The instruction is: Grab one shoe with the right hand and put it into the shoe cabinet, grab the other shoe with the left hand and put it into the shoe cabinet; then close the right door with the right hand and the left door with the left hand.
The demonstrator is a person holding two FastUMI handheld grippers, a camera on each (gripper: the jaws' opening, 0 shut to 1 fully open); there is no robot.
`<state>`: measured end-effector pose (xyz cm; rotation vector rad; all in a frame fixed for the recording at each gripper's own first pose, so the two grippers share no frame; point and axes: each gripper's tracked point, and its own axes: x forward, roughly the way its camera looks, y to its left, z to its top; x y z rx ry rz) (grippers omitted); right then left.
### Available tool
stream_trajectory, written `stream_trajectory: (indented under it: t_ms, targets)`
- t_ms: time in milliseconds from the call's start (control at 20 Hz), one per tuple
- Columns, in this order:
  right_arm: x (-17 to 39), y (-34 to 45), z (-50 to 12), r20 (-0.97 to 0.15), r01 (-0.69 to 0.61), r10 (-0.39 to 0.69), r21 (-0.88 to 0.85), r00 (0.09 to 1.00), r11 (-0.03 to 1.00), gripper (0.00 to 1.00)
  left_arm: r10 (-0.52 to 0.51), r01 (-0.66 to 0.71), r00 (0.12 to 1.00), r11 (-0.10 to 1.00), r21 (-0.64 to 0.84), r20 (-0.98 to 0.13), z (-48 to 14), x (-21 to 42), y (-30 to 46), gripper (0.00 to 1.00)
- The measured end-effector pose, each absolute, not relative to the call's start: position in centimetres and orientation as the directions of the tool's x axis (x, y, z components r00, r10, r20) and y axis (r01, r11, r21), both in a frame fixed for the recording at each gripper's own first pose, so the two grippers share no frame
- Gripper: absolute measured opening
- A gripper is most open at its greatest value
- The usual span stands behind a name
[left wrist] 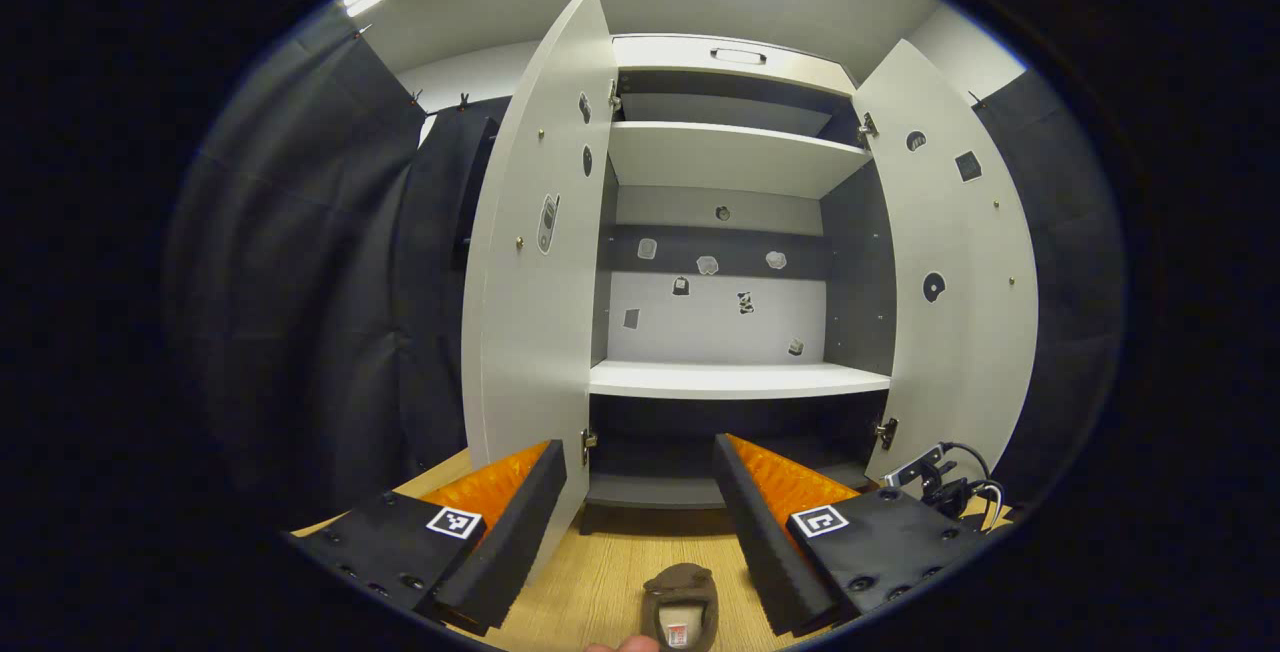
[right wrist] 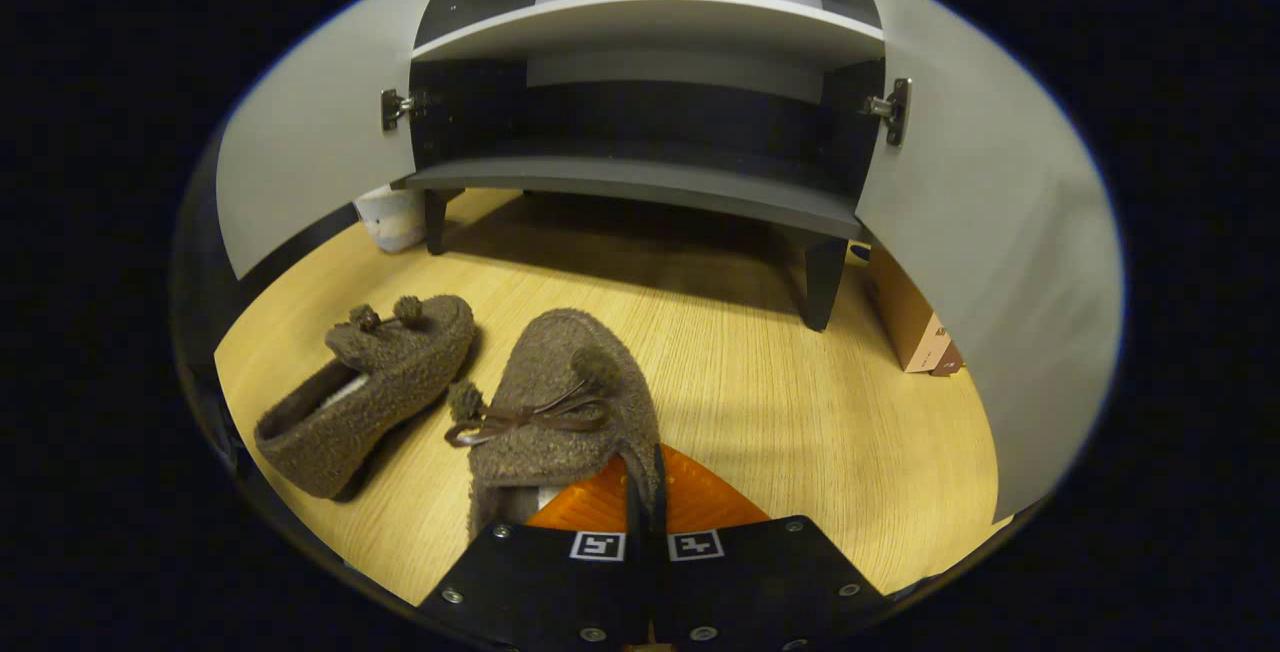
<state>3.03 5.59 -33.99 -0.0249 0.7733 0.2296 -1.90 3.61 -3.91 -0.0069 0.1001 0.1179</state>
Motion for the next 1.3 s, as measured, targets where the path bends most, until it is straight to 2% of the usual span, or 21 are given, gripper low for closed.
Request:
stream_trajectory:
  t_ms: [300, 450, 700, 950, 1100, 1300]
  targets:
    - [2.4, 5.9, -25.0, -0.579, -0.129, 0.172, 0.115, 0.797, 0.985, 0.01, 0.075, -0.077, 0.991, 0.997, -0.015, -0.11, -4.4, -1.5, 2.7, 0.96]
    - [2.7, 5.9, -18.9, -0.523, -0.081, 0.135, 0.126, 0.842, 0.989, 0.01, 0.048, -0.052, 0.992, 0.998, -0.027, -0.118, -4.9, -1.4, 2.1, 0.99]
    - [6.0, 6.1, -7.1, -0.374, -0.047, 0.091, 0.126, 0.923, 0.991, 0.01, 0.008, -0.015, 0.992, 0.998, -0.056, -0.13, -5.7, -1.4, 1.4, 0.96]
    - [13.0, 6.0, 0.6, -0.265, -0.006, 0.053, 0.177, 0.963, 0.984, 0.01, 0.001, -0.009, 0.991, 0.998, -0.06, -0.135, -6.0, -2.0, 1.9, 0.96]
    - [20.5, 5.4, 3.8, -0.238, 0.021, 0.023, 0.181, 0.971, 0.983, 0.01, 0.006, -0.014, 0.99, 0.998, -0.058, -0.139, -6.2, -2.6, 2.3, 0.96]
    - [28.9, 4.4, 1.3, -0.349, 0.064, -0.011, 0.138, 0.937, 0.988, 0.01, 0.025, -0.035, 0.988, 0.997, -0.065, -0.155, -6.8, -3.1, 3.1, 0.96]
